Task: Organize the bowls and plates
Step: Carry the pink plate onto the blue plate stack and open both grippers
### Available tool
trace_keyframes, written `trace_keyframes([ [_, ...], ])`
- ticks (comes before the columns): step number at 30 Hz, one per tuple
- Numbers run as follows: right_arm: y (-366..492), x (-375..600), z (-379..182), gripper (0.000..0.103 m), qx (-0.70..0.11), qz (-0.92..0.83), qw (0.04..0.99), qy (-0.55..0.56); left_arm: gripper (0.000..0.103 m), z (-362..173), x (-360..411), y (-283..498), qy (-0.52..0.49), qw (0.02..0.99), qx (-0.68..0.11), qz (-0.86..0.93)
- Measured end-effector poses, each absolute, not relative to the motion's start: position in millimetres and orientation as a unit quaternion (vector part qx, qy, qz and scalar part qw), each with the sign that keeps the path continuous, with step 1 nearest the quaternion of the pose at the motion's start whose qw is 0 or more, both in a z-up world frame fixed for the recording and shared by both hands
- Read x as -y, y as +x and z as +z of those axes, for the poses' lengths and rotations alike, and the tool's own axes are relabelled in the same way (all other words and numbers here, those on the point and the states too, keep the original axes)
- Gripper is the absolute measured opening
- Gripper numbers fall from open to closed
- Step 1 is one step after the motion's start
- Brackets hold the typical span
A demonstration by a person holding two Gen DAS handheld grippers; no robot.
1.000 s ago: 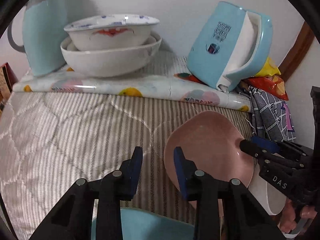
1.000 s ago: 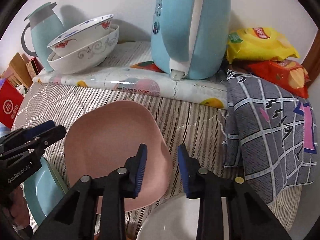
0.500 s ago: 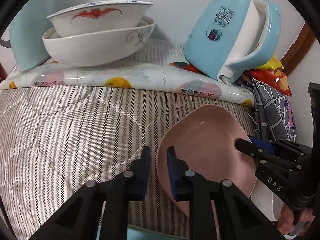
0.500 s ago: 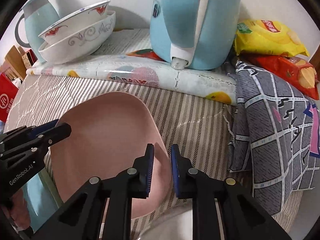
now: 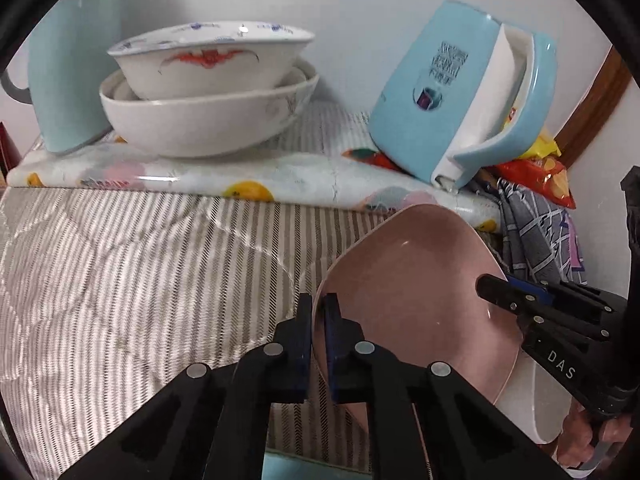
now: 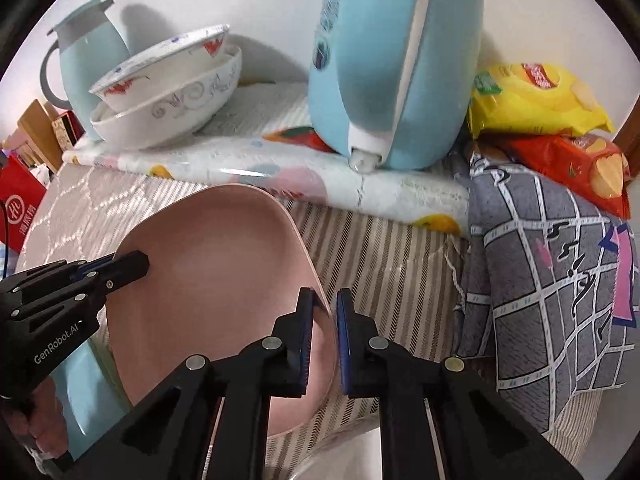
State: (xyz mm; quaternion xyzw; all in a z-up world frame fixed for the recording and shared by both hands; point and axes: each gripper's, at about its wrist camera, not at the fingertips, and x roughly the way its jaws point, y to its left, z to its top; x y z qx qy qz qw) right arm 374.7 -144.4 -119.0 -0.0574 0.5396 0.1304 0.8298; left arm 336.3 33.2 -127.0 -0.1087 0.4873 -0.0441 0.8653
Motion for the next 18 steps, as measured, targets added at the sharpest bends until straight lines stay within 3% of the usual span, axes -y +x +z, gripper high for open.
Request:
trace_keyframes([
  [18, 319, 115, -60, 0.011, -0.492, 0.16, 0.854, -0.057, 0.007, -75, -68, 265, -0.118, 0.885, -0.45, -0.021],
])
